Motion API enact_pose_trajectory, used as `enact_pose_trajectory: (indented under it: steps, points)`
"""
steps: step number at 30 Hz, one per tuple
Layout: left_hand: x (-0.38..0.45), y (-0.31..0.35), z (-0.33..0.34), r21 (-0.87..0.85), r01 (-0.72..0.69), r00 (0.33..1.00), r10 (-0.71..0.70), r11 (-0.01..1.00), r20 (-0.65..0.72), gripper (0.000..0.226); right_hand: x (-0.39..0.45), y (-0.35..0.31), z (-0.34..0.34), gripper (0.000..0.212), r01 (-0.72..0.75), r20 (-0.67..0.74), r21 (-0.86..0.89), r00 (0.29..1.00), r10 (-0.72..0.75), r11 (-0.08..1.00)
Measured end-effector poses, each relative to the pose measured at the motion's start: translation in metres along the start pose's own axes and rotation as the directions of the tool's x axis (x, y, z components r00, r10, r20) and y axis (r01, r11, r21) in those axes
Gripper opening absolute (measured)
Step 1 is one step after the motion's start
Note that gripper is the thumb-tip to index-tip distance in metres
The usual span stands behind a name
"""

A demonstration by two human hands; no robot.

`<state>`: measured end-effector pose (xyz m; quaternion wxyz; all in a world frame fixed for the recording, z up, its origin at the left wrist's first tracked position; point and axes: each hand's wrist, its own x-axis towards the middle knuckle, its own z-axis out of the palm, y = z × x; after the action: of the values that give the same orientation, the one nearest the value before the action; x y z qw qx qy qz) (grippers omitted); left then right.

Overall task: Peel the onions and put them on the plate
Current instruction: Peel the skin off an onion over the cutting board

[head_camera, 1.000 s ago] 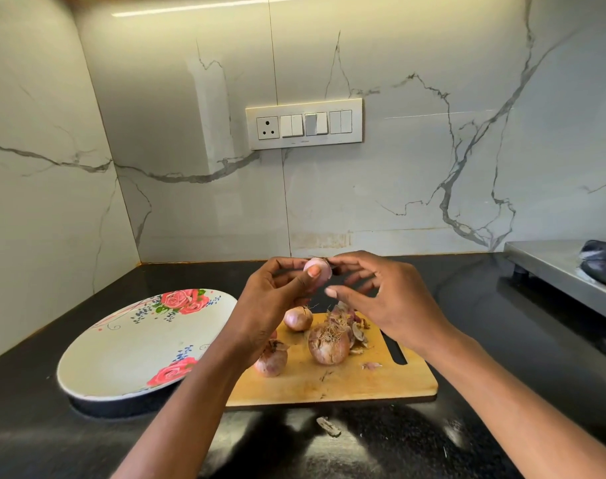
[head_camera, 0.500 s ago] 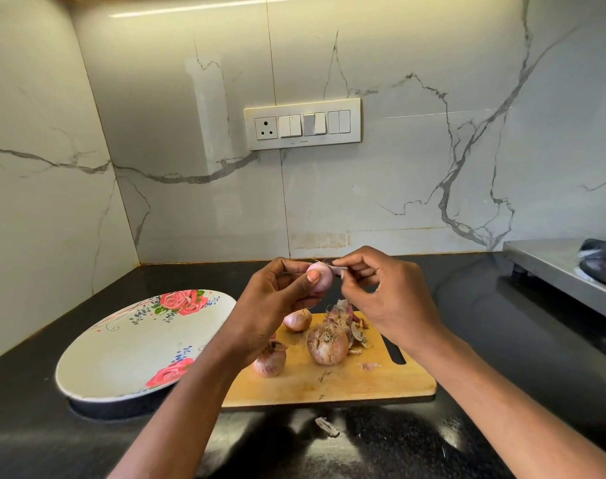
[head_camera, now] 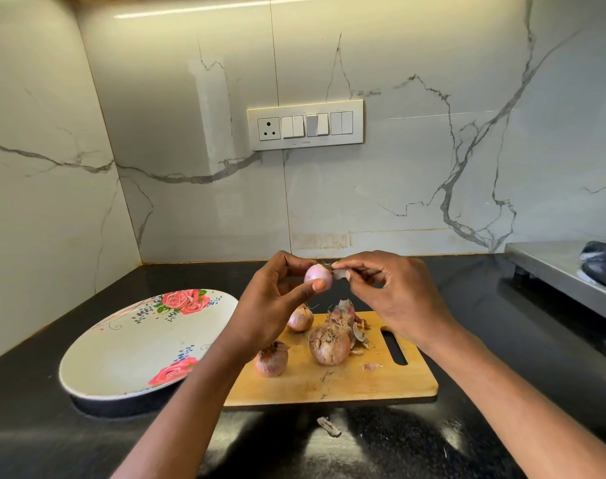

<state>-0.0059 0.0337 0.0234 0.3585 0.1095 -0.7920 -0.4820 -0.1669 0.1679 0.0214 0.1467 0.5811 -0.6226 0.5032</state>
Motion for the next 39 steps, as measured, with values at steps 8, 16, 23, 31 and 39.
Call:
enact_pose_trajectory:
  steps: [8,16,23,31,39]
  points:
    - [0.003,-0.004,-0.008,0.092,0.021,0.996,-0.013,0.996,-0.088,0.032,-0.004,0.011,-0.002,0.026,-0.060,0.196,-0.146,0.977,0.088,0.987]
    - [0.001,-0.005,0.000,0.143,0.005,0.999,0.003,0.990,-0.054,0.043,-0.001,0.001,0.000,0.025,-0.187,0.127,0.086,0.976,0.175,0.979]
    - [0.000,-0.005,0.001,0.076,-0.023,0.999,0.026,0.997,-0.032,0.044,-0.004,0.001,0.010,0.024,-0.150,0.109,0.223,0.986,0.129,0.963]
    - [-0.001,-0.003,0.002,0.115,-0.023,0.998,0.029,0.993,-0.053,0.039,-0.006,0.002,0.012,0.014,-0.121,0.051,0.166,0.992,0.114,0.979]
    - [0.000,-0.004,0.004,0.128,-0.050,0.997,0.056,0.991,-0.047,0.034,-0.007,0.000,0.016,0.007,-0.143,-0.039,0.155,0.988,0.150,0.978]
